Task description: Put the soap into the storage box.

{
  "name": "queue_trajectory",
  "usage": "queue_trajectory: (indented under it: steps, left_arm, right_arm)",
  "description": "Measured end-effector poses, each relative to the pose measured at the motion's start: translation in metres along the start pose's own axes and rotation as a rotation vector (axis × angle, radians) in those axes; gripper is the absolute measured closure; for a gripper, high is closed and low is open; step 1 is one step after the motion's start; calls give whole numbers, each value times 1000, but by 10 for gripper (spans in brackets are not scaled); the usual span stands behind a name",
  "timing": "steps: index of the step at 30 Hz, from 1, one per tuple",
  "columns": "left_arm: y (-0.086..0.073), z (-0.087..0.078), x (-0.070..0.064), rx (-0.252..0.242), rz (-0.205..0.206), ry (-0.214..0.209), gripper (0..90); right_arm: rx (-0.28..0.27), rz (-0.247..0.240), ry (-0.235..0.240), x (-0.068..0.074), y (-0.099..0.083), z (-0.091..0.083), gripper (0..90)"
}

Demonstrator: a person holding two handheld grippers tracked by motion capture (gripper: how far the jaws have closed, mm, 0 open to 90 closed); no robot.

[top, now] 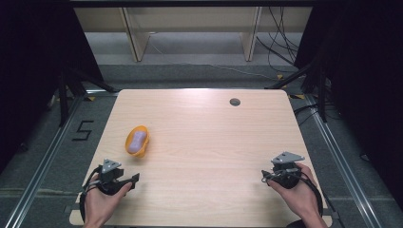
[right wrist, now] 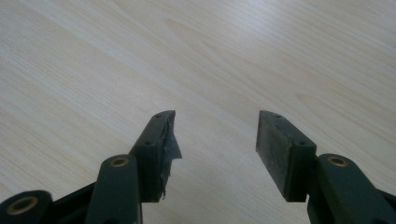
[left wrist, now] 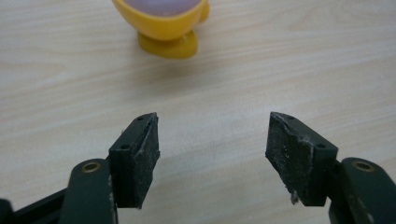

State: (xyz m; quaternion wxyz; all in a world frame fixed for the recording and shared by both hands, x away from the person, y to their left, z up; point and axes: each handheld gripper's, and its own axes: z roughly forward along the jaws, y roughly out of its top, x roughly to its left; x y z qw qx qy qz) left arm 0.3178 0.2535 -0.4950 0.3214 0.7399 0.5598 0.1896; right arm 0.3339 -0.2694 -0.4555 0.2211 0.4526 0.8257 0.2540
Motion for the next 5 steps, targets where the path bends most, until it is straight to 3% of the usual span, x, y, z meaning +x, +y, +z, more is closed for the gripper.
queue_trajectory:
  steps: [5]
  left_arm:
    - [0,1,-1,-10,-3,-9,348]
  right_arm:
    - [6,16,2,1,1,0,474]
